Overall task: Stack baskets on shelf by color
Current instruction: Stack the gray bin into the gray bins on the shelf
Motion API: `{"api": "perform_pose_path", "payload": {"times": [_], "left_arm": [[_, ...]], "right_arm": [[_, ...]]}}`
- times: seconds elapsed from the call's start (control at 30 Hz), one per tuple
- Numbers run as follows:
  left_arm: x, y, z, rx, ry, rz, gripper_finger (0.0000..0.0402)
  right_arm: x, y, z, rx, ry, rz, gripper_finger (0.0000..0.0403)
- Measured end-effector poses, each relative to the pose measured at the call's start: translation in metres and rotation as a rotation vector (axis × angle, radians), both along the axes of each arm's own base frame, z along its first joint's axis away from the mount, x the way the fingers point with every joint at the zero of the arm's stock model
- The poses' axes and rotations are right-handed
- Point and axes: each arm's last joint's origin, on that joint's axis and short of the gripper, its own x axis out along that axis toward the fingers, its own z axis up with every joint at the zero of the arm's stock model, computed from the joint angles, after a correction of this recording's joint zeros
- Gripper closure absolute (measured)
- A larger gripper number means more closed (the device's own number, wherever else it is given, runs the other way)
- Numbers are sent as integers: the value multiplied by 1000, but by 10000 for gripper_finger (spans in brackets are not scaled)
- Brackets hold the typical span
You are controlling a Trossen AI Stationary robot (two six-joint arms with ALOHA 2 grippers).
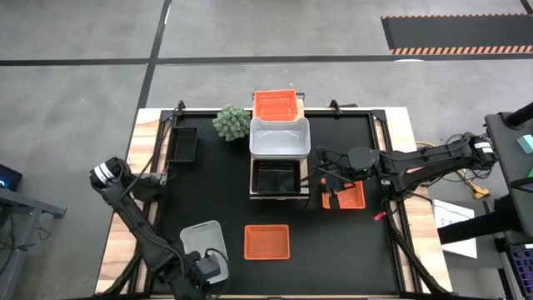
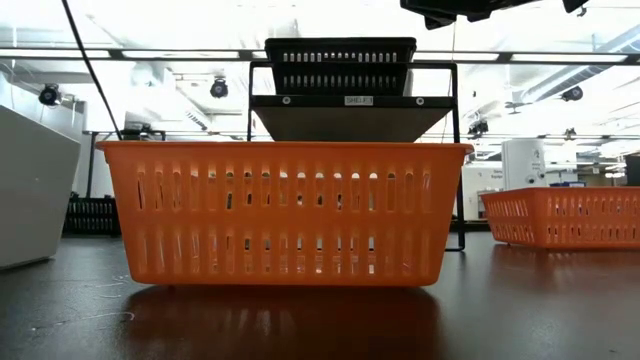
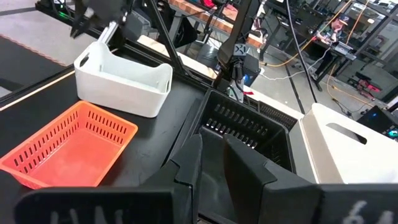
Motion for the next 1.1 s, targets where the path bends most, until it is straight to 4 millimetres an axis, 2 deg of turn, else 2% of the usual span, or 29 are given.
{"api": "perform_pose_path", "payload": {"times": [0.2, 0.33, 0.4, 0.47, 0.6, 0.8, 0.87, 1.0, 1.1], "left_arm": [[-2, -9, -26, -52, 253, -59, 401], [-29, 8, -30, 57, 663, 101, 401], [-41, 14, -21, 123, 718, 163, 401], [-47, 18, -10, 152, 685, 216, 401], [-41, 18, 0, 134, 498, 270, 401], [-5, 10, 10, 90, -31, 129, 401], [8, 11, 12, 101, -141, 77, 401], [21, 19, 0, 163, -154, 48, 401], [22, 24, -10, 155, -71, 43, 401]], "right_arm": [[0, 0, -1, 0, 3, 0, 346], [0, 0, -1, 7, 4, -2, 346], [0, 0, -1, 16, 6, -4, 346], [0, 0, -1, 20, 6, -5, 346], [0, 0, -1, 18, 5, -4, 346], [1, 0, -1, 18, 7, -4, 346], [1, 0, -1, 17, 9, -4, 346], [2, 0, -2, 18, 12, -5, 346], [2, 0, -2, 24, 14, -6, 346]]}}
